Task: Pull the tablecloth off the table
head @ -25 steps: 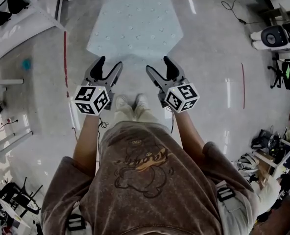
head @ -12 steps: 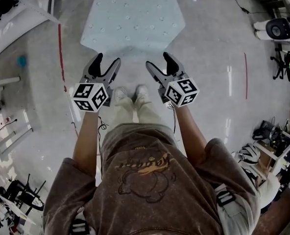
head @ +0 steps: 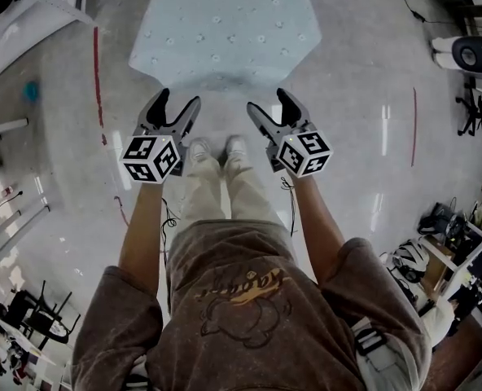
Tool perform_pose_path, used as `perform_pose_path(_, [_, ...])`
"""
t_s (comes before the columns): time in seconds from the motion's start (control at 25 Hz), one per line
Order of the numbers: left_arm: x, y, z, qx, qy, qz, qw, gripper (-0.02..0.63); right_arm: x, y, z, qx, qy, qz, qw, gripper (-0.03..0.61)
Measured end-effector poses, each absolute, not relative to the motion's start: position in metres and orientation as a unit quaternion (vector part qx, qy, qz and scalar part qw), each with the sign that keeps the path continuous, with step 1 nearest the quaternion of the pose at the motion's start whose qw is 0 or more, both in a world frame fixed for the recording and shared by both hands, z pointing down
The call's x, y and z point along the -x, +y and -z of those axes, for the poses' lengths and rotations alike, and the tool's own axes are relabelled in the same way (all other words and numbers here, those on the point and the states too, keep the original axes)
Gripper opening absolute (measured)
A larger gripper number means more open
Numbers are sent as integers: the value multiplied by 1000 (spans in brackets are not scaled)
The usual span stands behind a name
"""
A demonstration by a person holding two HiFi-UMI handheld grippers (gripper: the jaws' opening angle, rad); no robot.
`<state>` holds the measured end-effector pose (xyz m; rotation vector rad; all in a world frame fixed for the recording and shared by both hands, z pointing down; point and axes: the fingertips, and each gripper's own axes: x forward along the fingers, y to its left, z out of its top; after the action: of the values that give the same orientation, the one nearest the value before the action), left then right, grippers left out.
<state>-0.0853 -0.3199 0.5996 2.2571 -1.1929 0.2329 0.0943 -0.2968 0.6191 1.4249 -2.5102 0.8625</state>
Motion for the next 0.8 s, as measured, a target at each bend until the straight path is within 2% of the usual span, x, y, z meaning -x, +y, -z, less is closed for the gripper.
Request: perform_pose_path(0.8, [107, -337, -716, -805, -471, -123, 338, 327, -111, -320, -725, -493, -801, -321, 108, 372])
